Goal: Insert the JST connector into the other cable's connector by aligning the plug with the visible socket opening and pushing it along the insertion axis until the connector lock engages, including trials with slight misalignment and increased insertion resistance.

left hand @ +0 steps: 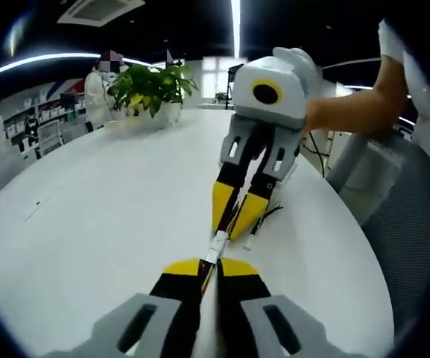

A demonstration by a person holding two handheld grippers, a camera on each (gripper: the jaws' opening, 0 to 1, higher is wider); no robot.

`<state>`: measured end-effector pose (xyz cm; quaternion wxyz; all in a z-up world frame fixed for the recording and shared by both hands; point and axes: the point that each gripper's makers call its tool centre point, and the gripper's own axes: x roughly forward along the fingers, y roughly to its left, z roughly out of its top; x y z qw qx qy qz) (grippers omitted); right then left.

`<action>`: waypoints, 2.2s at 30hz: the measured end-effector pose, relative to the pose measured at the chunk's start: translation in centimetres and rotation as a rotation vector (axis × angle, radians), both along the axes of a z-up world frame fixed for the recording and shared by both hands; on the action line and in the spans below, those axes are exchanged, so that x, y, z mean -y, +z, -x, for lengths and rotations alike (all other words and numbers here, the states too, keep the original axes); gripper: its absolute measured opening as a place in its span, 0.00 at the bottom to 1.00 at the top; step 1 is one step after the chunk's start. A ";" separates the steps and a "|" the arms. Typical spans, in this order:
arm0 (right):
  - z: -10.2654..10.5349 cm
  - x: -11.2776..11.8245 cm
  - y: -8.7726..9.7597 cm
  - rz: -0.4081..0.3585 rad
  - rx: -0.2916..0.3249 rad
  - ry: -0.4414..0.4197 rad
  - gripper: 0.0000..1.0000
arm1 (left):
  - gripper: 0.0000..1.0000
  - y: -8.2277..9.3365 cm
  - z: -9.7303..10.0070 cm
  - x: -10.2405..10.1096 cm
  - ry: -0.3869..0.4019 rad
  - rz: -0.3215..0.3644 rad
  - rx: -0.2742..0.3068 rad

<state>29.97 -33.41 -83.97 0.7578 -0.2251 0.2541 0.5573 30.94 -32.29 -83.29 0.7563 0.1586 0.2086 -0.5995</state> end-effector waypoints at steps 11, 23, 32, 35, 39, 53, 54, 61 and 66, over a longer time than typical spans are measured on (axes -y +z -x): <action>-0.3 0.1 0.7 -0.028 0.010 -0.012 0.03 | 0.00 0.5 -0.5 0.1 0.031 0.024 -0.012; -0.5 -0.3 1.0 -0.054 0.027 -0.004 0.04 | 0.00 0.6 -0.2 0.7 -0.005 0.026 -0.011; -0.9 0.2 1.2 -0.059 0.044 -0.010 0.04 | 0.00 0.5 -1.0 0.7 0.015 0.045 -0.012; -0.9 0.1 1.5 -0.066 0.048 -0.009 0.03 | 0.01 0.5 -1.2 0.4 0.022 0.049 -0.017; -0.9 0.1 1.7 -0.077 0.046 -0.013 0.03 | 0.05 0.7 -1.5 0.3 0.042 0.059 -0.024; -0.4 -0.5 2.3 -0.104 0.047 0.001 0.03 | 0.00 0.3 -0.2 -0.2 -0.030 0.005 0.040; -0.4 -0.5 2.3 -0.108 0.044 0.001 0.03 | 0.00 0.3 -0.2 -0.3 -0.029 0.005 0.031; -0.5 -0.7 2.4 -0.124 0.038 -0.010 0.03 | 0.00 0.5 -0.3 -0.4 -0.024 0.000 0.030; -0.9 -0.5 2.3 -0.134 0.043 -0.025 0.03 | 0.00 0.7 -0.6 -0.3 -0.005 0.007 0.039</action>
